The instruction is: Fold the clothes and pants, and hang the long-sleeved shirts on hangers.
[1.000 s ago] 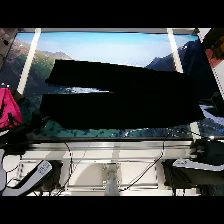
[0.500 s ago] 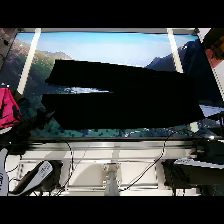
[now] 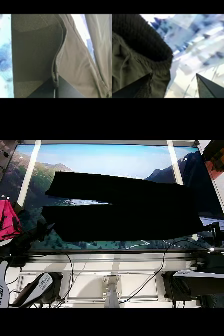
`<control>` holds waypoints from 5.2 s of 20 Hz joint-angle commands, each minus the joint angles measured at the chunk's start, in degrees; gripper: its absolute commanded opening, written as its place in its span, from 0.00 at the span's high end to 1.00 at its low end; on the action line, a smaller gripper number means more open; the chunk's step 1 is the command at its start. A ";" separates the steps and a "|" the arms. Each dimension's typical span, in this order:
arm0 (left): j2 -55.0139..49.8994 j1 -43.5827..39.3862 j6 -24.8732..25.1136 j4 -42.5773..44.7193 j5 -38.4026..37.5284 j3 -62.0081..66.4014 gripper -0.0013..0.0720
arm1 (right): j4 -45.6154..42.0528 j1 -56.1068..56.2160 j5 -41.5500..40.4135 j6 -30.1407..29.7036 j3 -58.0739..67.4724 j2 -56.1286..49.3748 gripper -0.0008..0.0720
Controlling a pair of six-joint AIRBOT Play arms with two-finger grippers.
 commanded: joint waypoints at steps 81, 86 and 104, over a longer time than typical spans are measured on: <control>-55.74 -29.44 -16.09 -15.23 32.28 75.17 0.97 | 9.40 28.11 -42.36 68.22 17.88 -6.62 0.97; -58.86 -29.46 -15.47 -17.92 37.75 79.71 0.50 | 9.90 29.38 -40.63 55.65 30.97 -13.51 0.38; -49.72 -34.84 -2.97 -12.76 3.61 86.23 0.49 | 0.26 6.10 23.91 19.19 49.75 -21.09 0.26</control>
